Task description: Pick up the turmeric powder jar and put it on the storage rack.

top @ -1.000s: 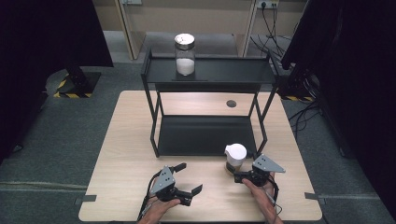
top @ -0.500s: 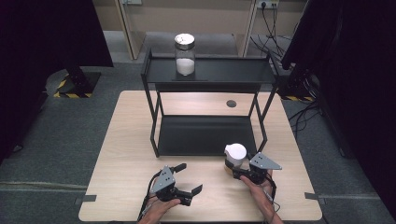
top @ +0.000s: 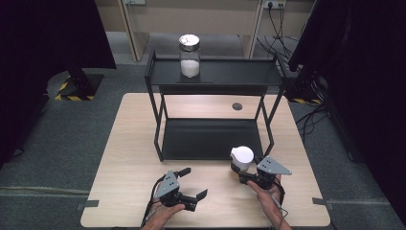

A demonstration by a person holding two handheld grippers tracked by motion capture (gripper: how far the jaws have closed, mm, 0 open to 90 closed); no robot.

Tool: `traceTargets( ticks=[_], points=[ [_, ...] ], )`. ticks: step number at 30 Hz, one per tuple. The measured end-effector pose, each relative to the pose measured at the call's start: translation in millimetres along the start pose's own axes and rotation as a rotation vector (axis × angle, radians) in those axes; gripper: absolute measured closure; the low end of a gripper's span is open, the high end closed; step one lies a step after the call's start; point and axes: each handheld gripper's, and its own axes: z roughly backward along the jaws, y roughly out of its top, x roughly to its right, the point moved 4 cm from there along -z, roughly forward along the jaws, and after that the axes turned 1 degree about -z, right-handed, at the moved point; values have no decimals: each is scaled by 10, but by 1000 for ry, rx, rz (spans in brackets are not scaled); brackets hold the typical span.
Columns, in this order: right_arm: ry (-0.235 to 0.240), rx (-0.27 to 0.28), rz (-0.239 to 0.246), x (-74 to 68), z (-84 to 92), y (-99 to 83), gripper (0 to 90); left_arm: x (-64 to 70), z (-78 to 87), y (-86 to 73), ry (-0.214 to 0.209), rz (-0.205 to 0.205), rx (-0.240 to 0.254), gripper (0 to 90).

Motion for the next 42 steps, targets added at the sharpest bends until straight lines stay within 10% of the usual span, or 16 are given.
traceTargets(
  ticks=[42],
  points=[
    [79,39,30,5,116,938,309,-16,11,-15,17,19,7,7]
  ],
)
